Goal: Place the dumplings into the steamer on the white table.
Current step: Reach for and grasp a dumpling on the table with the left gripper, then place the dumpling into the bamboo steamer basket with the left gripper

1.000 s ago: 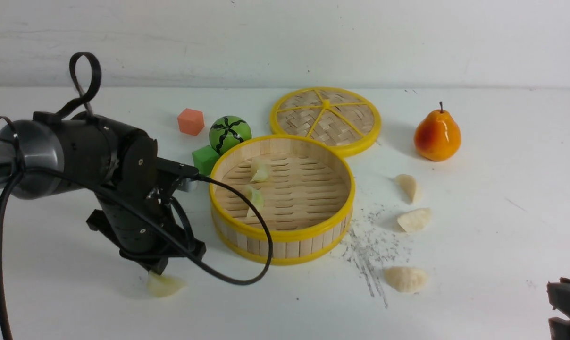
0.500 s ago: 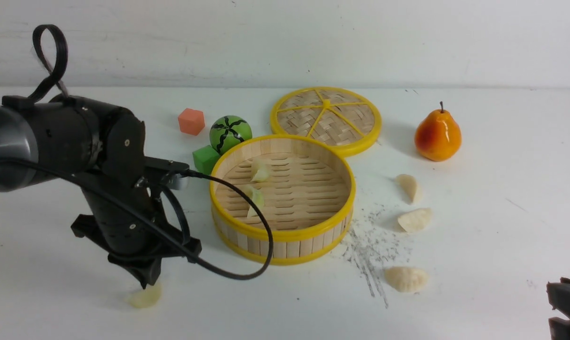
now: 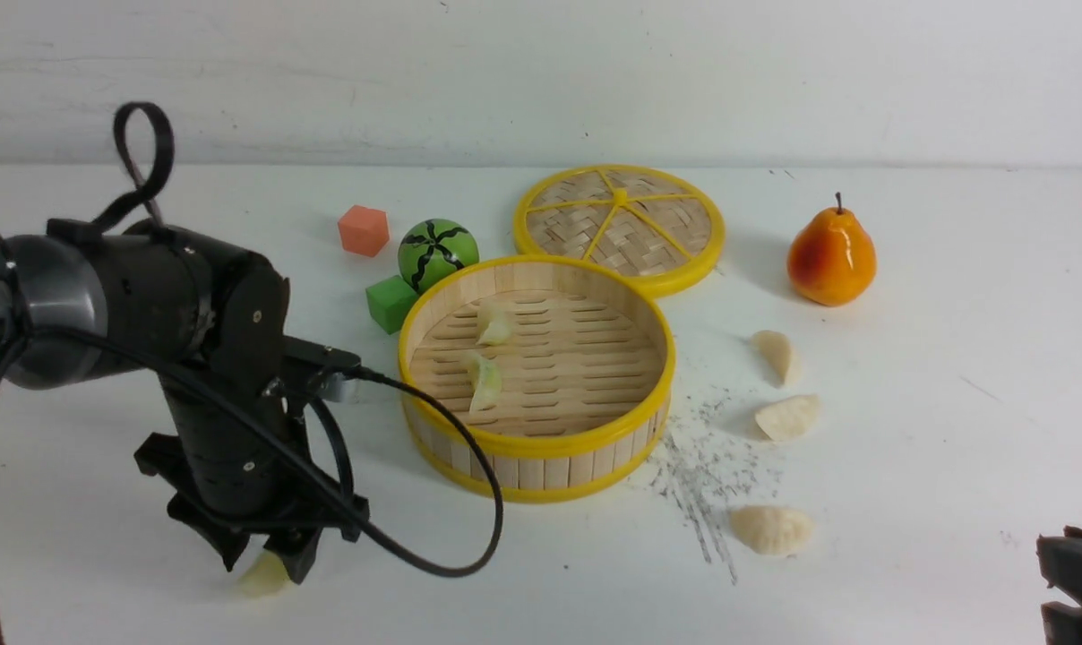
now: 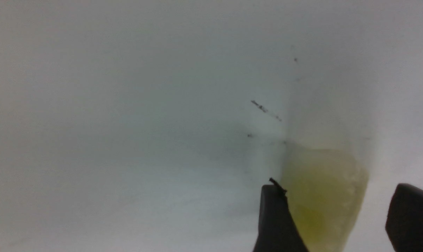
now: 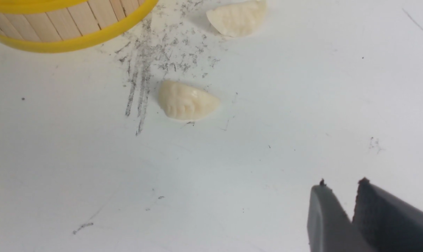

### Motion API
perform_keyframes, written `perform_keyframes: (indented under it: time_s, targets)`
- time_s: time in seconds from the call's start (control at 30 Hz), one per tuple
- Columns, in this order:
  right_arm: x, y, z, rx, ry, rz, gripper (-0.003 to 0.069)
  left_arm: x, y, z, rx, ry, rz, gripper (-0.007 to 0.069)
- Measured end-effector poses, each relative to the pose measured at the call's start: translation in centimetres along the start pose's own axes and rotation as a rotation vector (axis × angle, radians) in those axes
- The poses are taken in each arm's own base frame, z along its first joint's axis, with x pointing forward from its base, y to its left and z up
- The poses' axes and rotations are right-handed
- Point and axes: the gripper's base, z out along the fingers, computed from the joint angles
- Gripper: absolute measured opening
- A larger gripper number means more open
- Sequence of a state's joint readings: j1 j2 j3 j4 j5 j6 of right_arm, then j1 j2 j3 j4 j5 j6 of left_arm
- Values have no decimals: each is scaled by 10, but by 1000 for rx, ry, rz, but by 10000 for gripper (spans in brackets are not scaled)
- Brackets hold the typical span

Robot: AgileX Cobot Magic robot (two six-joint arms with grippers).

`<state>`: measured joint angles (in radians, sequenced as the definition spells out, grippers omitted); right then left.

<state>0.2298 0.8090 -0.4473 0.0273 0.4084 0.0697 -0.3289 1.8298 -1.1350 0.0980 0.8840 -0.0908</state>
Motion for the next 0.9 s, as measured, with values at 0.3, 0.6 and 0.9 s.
perform_keyframes:
  time_s: [0.3, 0.6, 0.9]
  targets:
    - [0, 0, 0, 0, 0, 0, 144, -12, -3, -3, 38, -30, -28, 252]
    - [1, 0, 6, 3, 30, 0, 150, -79, -15, -121, 309, -503, -178, 252]
    - [1, 0, 8, 3, 36, 0, 156, -143, -28, -100, 422, -458, -248, 252]
